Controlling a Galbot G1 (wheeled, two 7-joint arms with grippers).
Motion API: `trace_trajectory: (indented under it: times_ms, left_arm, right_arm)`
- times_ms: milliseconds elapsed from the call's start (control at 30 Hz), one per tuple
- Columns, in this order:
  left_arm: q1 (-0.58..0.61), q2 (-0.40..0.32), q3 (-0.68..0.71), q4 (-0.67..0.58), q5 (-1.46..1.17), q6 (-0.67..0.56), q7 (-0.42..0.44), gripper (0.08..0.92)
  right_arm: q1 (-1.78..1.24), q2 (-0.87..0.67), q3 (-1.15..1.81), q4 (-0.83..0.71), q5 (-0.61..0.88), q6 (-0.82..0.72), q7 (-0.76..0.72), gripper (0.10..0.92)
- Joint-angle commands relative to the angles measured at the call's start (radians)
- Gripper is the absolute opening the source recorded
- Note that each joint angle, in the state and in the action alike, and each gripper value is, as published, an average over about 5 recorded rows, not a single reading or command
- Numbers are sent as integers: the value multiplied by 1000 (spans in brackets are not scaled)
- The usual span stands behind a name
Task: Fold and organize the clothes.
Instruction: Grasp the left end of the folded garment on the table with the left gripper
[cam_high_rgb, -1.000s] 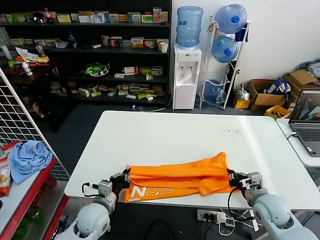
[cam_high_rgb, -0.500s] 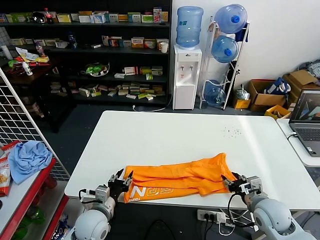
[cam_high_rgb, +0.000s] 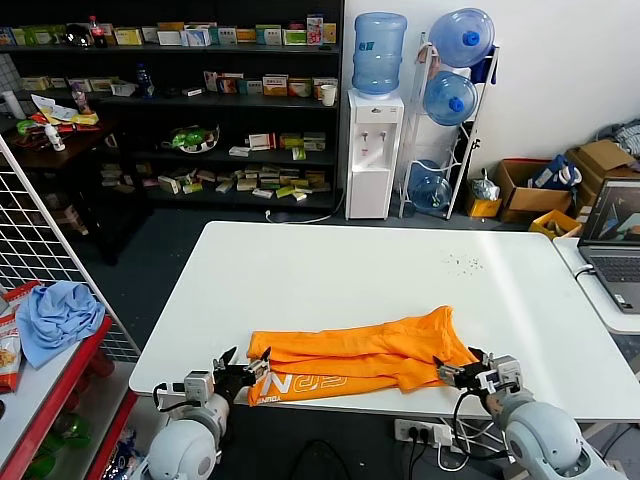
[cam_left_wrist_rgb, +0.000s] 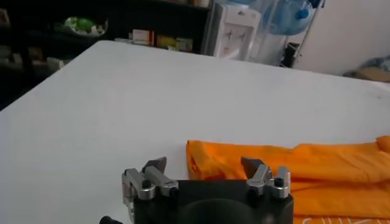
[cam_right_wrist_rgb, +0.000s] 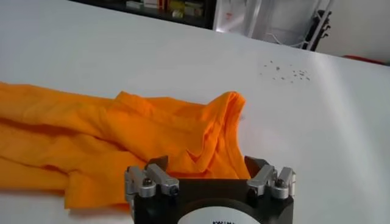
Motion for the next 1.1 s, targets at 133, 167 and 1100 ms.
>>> trace_trajectory:
  times_ms: [133,167,1100]
  left_arm:
    - [-3,-47,2,48,-128,17,-31,823]
    - [-3,-49,2,51,-125,17,-29,823]
    - [-22,-19,-14,44,-38,-20,40,126]
  right_arm:
    - [-18,1,3,14,0,-5,0,823]
    - [-19,2,4,16,1,-5,1,823]
    - [-29,19,24,48,10,2,22,823]
